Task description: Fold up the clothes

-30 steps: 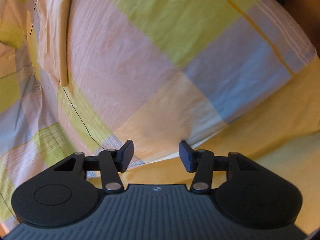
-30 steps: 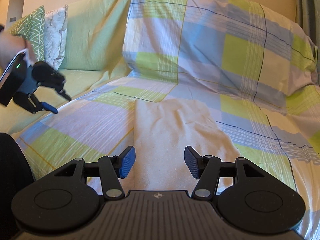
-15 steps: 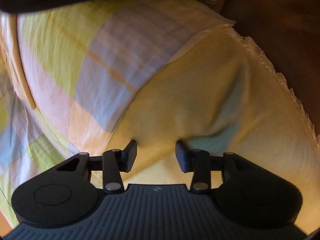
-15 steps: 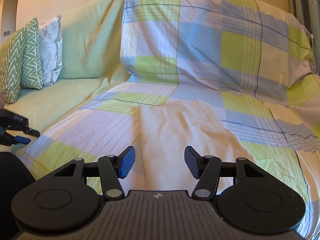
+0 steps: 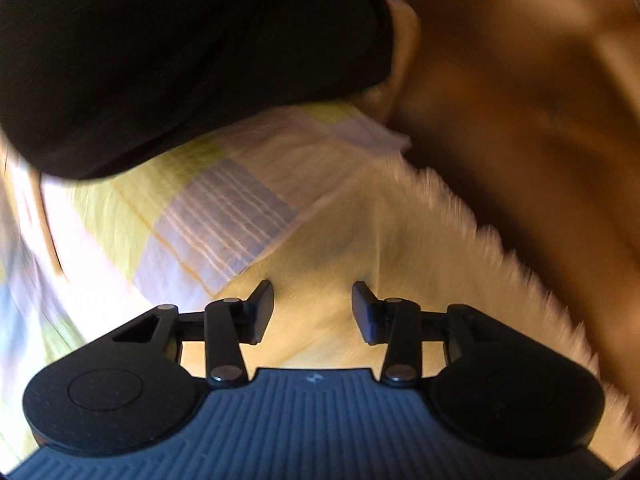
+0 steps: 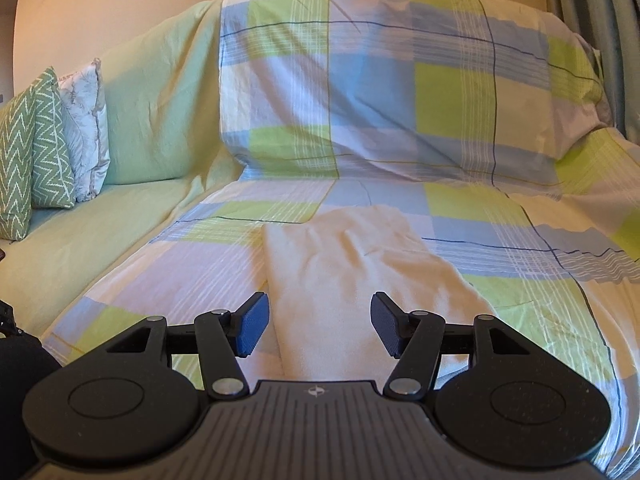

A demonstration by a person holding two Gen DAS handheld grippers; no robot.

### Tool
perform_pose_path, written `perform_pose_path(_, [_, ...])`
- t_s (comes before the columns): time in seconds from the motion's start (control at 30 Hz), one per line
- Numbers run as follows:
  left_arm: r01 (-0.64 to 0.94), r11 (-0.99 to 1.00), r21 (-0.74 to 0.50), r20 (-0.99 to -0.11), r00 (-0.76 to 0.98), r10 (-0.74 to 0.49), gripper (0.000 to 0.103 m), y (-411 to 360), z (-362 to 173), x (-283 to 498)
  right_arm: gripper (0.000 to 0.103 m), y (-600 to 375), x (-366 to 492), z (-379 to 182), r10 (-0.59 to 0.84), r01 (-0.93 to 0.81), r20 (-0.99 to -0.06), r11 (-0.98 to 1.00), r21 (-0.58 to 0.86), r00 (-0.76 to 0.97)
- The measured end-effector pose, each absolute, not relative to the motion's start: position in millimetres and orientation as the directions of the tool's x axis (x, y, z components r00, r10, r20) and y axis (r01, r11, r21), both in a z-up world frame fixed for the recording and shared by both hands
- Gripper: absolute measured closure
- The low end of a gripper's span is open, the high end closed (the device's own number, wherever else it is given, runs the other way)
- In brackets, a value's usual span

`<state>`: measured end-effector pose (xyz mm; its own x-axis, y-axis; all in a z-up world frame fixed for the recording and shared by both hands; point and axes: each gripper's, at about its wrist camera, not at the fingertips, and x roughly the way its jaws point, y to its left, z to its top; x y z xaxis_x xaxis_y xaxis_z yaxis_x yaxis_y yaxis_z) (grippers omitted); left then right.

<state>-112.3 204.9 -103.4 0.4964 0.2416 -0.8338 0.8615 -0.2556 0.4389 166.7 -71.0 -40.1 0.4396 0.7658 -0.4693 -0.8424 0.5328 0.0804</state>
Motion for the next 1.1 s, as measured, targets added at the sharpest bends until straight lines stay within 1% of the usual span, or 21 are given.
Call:
perform_pose_path(0.07, [0.884,-0.093,0.459,-0.857,0.468,0.217,0.063,205,-92,-102,0.042,-73,168,-40,0.765,-0.838,-0.468,0.538,0.089,0.442])
perform_pose_path(0.1, [0.881,-0.031,0.471,-0.859,0.467,0.211,0.061,206,-88,-96,0.041,-73,169,-40,0.765,-0.838,-0.468,0.538,0.089,0.442])
perform_pose_path(0.13, [0.876,0.029,0.481,-0.861,0.466,0.205,0.061,208,-84,-89,0.04,-73,169,-41,0.765,-0.837,-0.468,0.539,0.089,0.443])
perform_pose_path(0.2, [0.872,0.085,0.483,-0.864,0.458,0.207,0.06,210,-78,-75,0.04,-73,169,-42,0.763,-0.836,-0.472,0.541,0.092,0.442])
perform_pose_path(0.23, [0.874,0.114,0.472,-0.872,0.443,0.207,0.056,211,-76,-67,0.04,-72,169,-43,0.762,-0.835,-0.474,0.543,0.093,0.442])
perform_pose_path(0.3, [0.878,0.158,0.453,-0.884,0.418,0.211,0.035,214,-72,-52,0.04,-72,169,-43,0.76,-0.834,-0.473,0.545,0.09,0.446])
perform_pose_path(0.33, [0.878,0.178,0.444,-0.889,0.405,0.215,0.031,215,-70,-45,0.04,-73,169,-43,0.76,-0.833,-0.472,0.546,0.089,0.448])
perform_pose_path(0.4, [0.86,0.334,0.386,-0.917,0.319,0.239,0.031,222,-65,-23,0.04,-75,170,-43,0.759,-0.829,-0.468,0.552,0.092,0.454])
perform_pose_path(0.43, [0.846,0.388,0.366,-0.926,0.292,0.238,0.033,224,-64,-18,0.04,-76,171,-43,0.758,-0.826,-0.467,0.555,0.094,0.456])
perform_pose_path(0.53, [0.844,0.431,0.318,-0.94,0.222,0.259,0.041,219,-67,-25,0.04,-78,174,-44,0.757,-0.82,-0.466,0.562,0.107,0.458])
perform_pose_path(0.6, [0.849,0.447,0.283,-0.949,0.181,0.257,0.041,211,-68,-36,0.04,-79,176,-45,0.759,-0.815,-0.463,0.566,0.121,0.458])
perform_pose_path(0.7, [0.847,0.476,0.238,-0.966,0.154,0.208,0.041,202,-60,-53,0.04,-80,177,-45,0.76,-0.81,-0.462,0.57,0.136,0.457])
perform_pose_path(0.73, [0.84,0.505,0.198,-0.978,0.135,0.158,0.044,202,-51,-56,0.04,-80,177,-44,0.76,-0.81,-0.462,0.57,0.137,0.457])
perform_pose_path(0.8, [0.826,0.512,0.236,-0.971,0.18,0.156,0.046,204,-35,-60,0.04,-81,176,-43,0.761,-0.811,-0.459,0.57,0.135,0.458])
perform_pose_path(0.87, [0.781,0.538,0.318,-0.948,0.272,0.166,0.049,209,-13,-57,0.04,-82,175,-41,0.763,-0.811,-0.452,0.57,0.131,0.462])
perform_pose_path(0.97, [0.7,0.591,0.4,-0.903,0.411,0.124,0.048,216,26,-50,0.04,-82,173,-38,0.764,-0.809,-0.446,0.572,0.133,0.467])
perform_pose_path(1.1, [0.608,0.632,0.481,-0.816,0.573,0.07,0.042,213,64,-43,0.04,-82,172,-35,0.768,-0.811,-0.441,0.569,0.135,0.465])
